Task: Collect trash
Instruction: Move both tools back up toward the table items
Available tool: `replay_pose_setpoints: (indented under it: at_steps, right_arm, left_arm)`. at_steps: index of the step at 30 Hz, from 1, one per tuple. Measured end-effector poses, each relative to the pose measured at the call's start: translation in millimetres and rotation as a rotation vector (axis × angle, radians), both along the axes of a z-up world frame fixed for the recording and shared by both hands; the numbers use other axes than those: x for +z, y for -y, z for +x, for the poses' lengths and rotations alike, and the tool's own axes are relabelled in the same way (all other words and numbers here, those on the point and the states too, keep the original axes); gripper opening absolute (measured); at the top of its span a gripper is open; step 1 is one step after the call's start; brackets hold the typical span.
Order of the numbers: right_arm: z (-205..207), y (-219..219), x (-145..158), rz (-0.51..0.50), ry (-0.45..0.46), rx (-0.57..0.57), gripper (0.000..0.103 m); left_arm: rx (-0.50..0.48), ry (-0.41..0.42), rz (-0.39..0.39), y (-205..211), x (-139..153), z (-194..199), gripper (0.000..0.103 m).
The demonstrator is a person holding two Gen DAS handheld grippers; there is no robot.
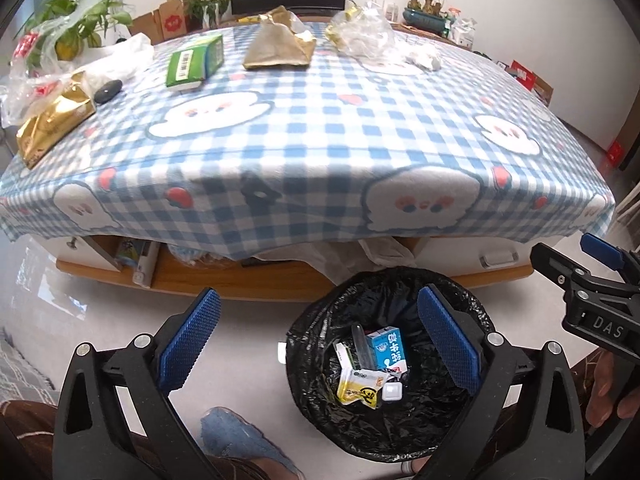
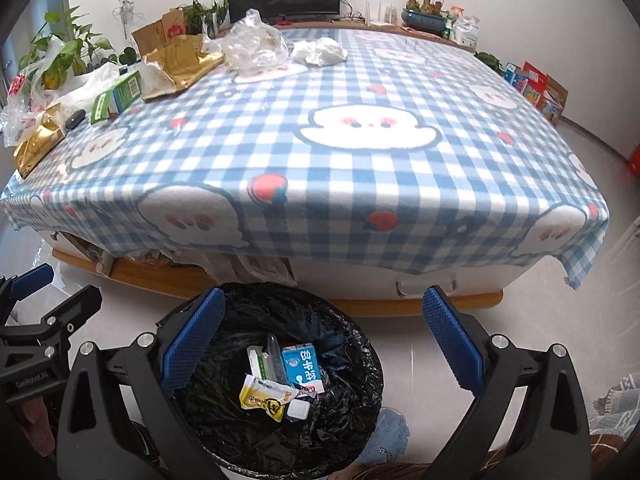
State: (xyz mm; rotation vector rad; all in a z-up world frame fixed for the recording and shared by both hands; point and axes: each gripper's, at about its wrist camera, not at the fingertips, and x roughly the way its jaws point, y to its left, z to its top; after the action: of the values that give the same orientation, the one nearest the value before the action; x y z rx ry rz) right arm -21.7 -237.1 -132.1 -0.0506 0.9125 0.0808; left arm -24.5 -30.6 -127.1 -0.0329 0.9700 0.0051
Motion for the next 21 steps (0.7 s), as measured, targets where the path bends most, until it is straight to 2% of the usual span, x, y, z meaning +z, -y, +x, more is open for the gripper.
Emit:
replay_pose_setpoints:
  at_steps: [3,5,11,21]
  right_arm:
    - [1,-6,12,0.0,0.025,0.014,0.095]
    - [2,-9,21,-0.002,0.042,0.022,0.095]
    - [6,-18,50,0.02,0.098,0.045,0.095]
    - [20,-43,89,0.006,0.162,0.094,0.095]
  left_arm:
    - [0.023,0.008,0.019,-10,11,2,0.097]
    - [0.033,0.015,0.004,-19,20,3,0.097]
    - [0.058,0.07,0.012,-38,49,2,0.097]
    - [0.109,0.102,0.014,-64,77,21,0.097]
